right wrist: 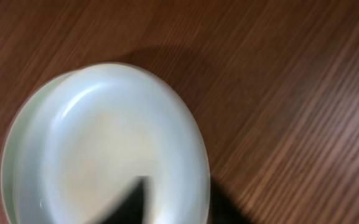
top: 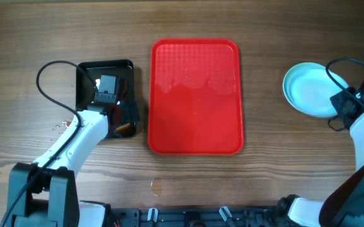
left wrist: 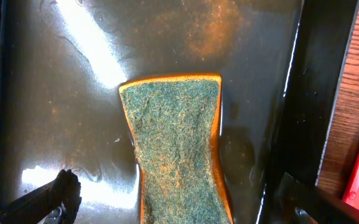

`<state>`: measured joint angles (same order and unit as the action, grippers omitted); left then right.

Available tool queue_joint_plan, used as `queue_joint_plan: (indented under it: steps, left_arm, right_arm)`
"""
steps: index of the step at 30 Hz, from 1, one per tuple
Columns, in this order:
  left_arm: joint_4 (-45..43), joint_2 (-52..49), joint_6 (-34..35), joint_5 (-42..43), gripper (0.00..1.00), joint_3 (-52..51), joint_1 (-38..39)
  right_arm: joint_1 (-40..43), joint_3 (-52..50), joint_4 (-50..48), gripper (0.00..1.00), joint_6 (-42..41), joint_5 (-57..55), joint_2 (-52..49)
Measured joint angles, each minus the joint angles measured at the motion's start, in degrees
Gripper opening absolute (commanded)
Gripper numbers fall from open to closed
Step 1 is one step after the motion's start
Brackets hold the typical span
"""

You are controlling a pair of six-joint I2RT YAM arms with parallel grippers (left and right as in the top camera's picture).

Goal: Clean dirty plates on tray and stack at the side

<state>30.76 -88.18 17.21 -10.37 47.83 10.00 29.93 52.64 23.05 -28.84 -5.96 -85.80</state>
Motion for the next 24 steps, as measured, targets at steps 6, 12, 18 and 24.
queue_joint_plan:
  steps: [6, 12, 18, 24]
  left_arm:
    - [0.0, 0.0, 0.0, 0.0, 1.00, 0.0, 0.0]
    - [0.0, 0.0, 0.0, 0.0, 1.00, 0.0, 0.0]
    - [0.0, 0.0, 0.0, 0.0, 1.00, 0.0, 0.0]
    - [0.0, 0.0, 0.0, 0.0, 1.00, 0.0, 0.0]
  right_arm:
    - [-1.2, 0.0, 1.8, 0.60, 2.5, 14.7, 4.1]
    - [-12.2, 0.2, 11.7, 0.61, 8.9, 30.1, 20.6]
    - [-29.3, 0.3, 19.8, 0.66, 12.7, 35.5, 34.6]
    - [-42.9, 0.3, 20.3, 1.00, 14.1, 36.6, 44.1]
